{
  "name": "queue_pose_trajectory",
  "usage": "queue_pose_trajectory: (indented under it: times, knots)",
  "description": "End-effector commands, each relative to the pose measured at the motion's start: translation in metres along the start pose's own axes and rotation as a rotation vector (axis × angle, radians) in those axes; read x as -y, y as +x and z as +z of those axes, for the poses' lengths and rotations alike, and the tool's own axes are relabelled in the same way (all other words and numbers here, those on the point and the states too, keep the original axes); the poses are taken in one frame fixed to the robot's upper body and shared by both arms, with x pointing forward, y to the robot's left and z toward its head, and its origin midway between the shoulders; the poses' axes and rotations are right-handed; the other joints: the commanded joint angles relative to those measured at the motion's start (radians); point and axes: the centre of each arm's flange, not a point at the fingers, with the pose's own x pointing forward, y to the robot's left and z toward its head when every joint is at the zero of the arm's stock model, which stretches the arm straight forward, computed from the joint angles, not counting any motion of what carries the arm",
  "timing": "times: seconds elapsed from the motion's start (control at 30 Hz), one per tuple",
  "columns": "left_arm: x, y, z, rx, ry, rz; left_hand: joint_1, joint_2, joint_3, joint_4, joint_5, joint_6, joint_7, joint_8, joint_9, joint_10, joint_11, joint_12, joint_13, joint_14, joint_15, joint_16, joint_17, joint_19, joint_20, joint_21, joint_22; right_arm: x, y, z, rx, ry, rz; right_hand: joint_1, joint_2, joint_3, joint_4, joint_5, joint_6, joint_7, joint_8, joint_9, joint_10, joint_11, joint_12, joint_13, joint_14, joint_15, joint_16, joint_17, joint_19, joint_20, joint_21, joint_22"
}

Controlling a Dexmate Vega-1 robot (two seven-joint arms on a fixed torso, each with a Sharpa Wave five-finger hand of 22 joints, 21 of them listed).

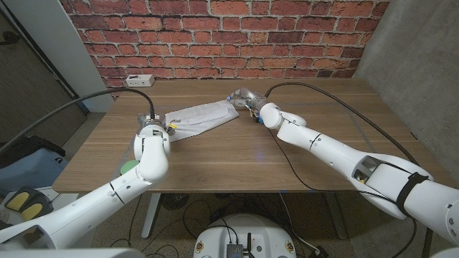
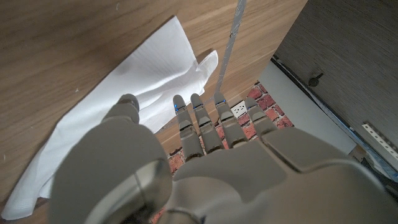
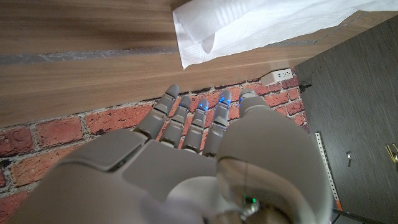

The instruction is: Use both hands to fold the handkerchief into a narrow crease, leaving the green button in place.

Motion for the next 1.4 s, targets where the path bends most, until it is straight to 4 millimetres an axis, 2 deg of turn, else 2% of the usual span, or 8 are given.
queue_pose_trajectory:
  times: [0.03, 0.17, 0.33, 0.8, 1.03, 1.13, 1.27, 1.4]
  knots:
    - [0.005, -0.003, 0.002, -0.019, 0.101, -0.056, 0.017, -0.005, 0.000, -0.013, 0.011, -0.016, -0.004, -0.004, 0.003, -0.019, -0.003, -0.008, 0.005, 0.000, -0.096, 0.007, 0.005, -0.006, 0.003, -0.001, 0.002, -0.010, -0.003, 0.008, 0.019, 0.007, 0.062, -0.034, 0.003, -0.001, 0.024, -0.004, -0.010, -0.002, 0.004, 0.003, 0.006, 0.008, 0.006, 0.004, -0.006, -0.043, -0.002, 0.006, -0.010, 0.005, 0.000, 0.004]
    - [0.006, -0.002, 0.005, -0.020, 0.124, -0.050, 0.027, -0.005, -0.002, -0.023, 0.014, -0.030, -0.005, -0.006, 0.003, -0.040, -0.001, -0.015, 0.007, -0.027, -0.093, -0.001, 0.006, -0.003, 0.005, 0.000, 0.002, -0.013, -0.003, 0.009, 0.021, 0.007, 0.079, -0.061, 0.003, -0.004, 0.040, -0.004, -0.019, 0.000, 0.003, 0.003, 0.004, 0.011, 0.005, 0.004, -0.009, -0.038, -0.002, 0.007, -0.015, 0.010, 0.000, 0.004]
    - [0.007, 0.003, 0.008, -0.023, 0.147, -0.055, 0.047, 0.006, 0.001, -0.036, 0.019, -0.077, -0.006, -0.018, 0.003, -0.051, 0.000, -0.016, 0.008, -0.031, -0.096, 0.001, 0.006, 0.010, -0.003, 0.005, 0.002, -0.016, -0.002, 0.008, 0.014, 0.008, 0.092, -0.074, 0.001, -0.006, 0.046, -0.004, -0.025, 0.002, 0.002, 0.003, 0.002, 0.012, 0.005, 0.004, -0.010, -0.035, -0.002, 0.007, -0.018, 0.010, 0.001, 0.004]
    - [0.011, 0.016, 0.019, -0.028, 0.204, -0.085, 0.109, 0.050, 0.021, -0.070, 0.024, -0.117, -0.003, -0.015, 0.001, -0.071, -0.003, -0.018, 0.008, -0.048, -0.092, 0.001, 0.005, 0.063, -0.019, 0.028, 0.003, -0.015, -0.002, 0.004, 0.011, 0.016, 0.088, -0.082, -0.004, -0.002, 0.047, -0.002, -0.023, 0.004, 0.005, 0.002, 0.001, 0.014, 0.005, 0.004, -0.006, -0.033, -0.003, 0.003, -0.019, 0.011, 0.003, 0.004]
    - [0.013, 0.021, 0.021, -0.031, 0.216, -0.103, 0.145, 0.078, 0.035, -0.089, 0.022, -0.125, -0.003, -0.012, 0.000, -0.074, -0.005, -0.018, 0.005, -0.053, -0.097, 0.003, 0.005, 0.092, -0.034, 0.040, 0.004, -0.015, -0.001, 0.003, 0.014, 0.016, 0.088, -0.082, -0.005, 0.001, 0.045, -0.001, -0.022, 0.006, 0.007, 0.002, 0.002, 0.015, 0.005, 0.004, -0.006, -0.031, -0.004, 0.001, -0.020, 0.011, 0.003, 0.004]
    - [0.015, 0.025, 0.022, -0.021, 0.222, -0.123, 0.184, 0.101, 0.050, -0.110, 0.018, -0.128, -0.003, -0.009, -0.001, -0.075, -0.008, -0.018, 0.002, -0.051, -0.103, 0.005, 0.004, 0.114, -0.050, 0.050, 0.005, -0.014, 0.000, 0.003, 0.013, 0.017, 0.085, -0.082, -0.006, 0.002, 0.044, 0.000, -0.021, 0.007, 0.007, 0.002, 0.002, 0.016, 0.005, 0.004, -0.006, -0.032, -0.004, 0.001, -0.020, 0.011, 0.003, 0.004]
    - [0.019, 0.031, 0.023, -0.012, 0.232, -0.154, 0.235, 0.107, 0.062, -0.141, 0.008, -0.132, -0.010, -0.006, -0.002, -0.078, -0.012, -0.018, -0.002, -0.050, -0.117, 0.005, 0.001, 0.135, -0.068, 0.060, 0.005, -0.013, 0.000, 0.003, 0.014, 0.015, 0.080, -0.080, -0.007, 0.005, 0.040, 0.000, -0.021, 0.008, 0.008, 0.002, 0.001, 0.015, 0.005, 0.004, -0.005, -0.033, -0.005, -0.001, -0.020, 0.011, 0.004, 0.004]
    - [0.023, 0.035, 0.024, -0.004, 0.229, -0.175, 0.257, 0.111, 0.062, -0.148, 0.000, -0.137, -0.008, -0.006, -0.003, -0.074, -0.015, -0.015, -0.004, -0.044, -0.124, 0.008, 0.001, 0.167, -0.090, 0.075, 0.006, -0.012, 0.000, 0.003, 0.016, 0.014, 0.076, -0.076, -0.009, 0.009, 0.035, 0.001, -0.019, 0.007, 0.009, 0.002, 0.002, 0.017, 0.005, 0.003, -0.003, -0.033, -0.006, -0.004, -0.021, 0.011, 0.004, 0.004]
